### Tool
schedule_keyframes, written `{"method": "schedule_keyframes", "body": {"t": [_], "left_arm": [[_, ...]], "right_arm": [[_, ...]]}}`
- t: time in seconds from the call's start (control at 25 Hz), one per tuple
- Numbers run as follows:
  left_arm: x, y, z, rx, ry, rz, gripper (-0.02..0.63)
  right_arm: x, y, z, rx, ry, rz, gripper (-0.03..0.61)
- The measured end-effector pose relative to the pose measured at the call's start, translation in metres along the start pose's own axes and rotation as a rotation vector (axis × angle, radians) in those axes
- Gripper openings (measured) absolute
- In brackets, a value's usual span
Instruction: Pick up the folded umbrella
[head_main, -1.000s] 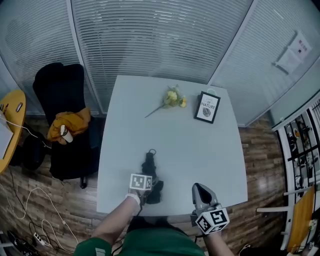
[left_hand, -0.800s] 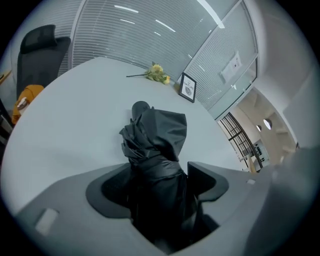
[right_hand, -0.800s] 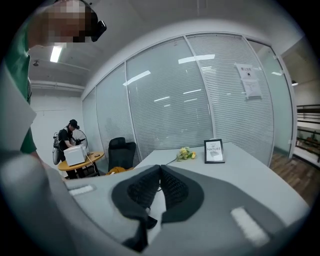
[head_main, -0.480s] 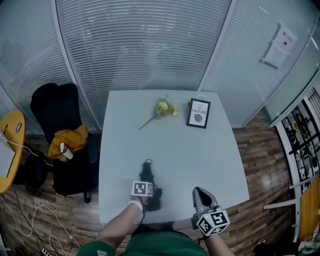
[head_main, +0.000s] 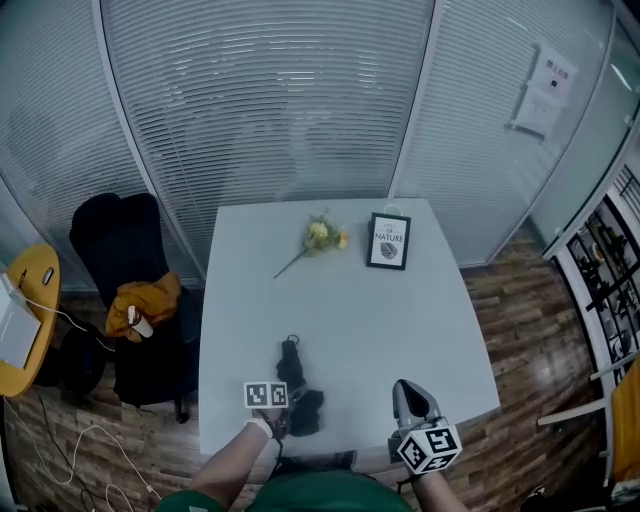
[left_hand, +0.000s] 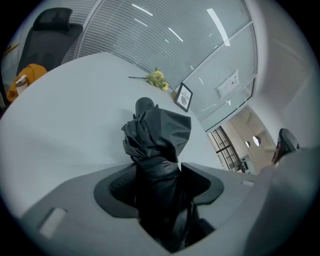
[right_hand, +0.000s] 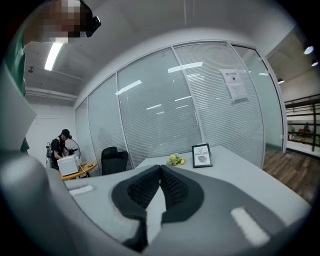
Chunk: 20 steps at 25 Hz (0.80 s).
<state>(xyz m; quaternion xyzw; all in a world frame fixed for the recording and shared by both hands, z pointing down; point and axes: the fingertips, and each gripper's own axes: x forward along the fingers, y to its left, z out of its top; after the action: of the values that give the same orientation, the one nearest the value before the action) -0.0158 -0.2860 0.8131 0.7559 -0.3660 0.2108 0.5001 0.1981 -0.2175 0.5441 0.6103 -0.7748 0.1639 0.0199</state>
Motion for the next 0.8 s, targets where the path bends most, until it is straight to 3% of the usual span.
{"method": "schedule_keyframes", "body": {"t": [0.2,0.48,0.8], "left_arm": [[-0.025,-0.021,0.009,-0.032,-0.118,-0.106,0.273],[-0.085,-0.065,0.057,-0.034,-0.362,-0.281,0.273],[-0.165,-0.107,0.1,0.025,-0.57,-0.378,0.273]], "right_arm": [[0.001,-0.001,0.002,0.002,-0.003,0.023,0.003],[0.017,0.022,0.008,-0.026,-0.009,0.099,0.003],[0.024,0.042,0.018,-0.052,-0.022,0.152,0.003]]}}
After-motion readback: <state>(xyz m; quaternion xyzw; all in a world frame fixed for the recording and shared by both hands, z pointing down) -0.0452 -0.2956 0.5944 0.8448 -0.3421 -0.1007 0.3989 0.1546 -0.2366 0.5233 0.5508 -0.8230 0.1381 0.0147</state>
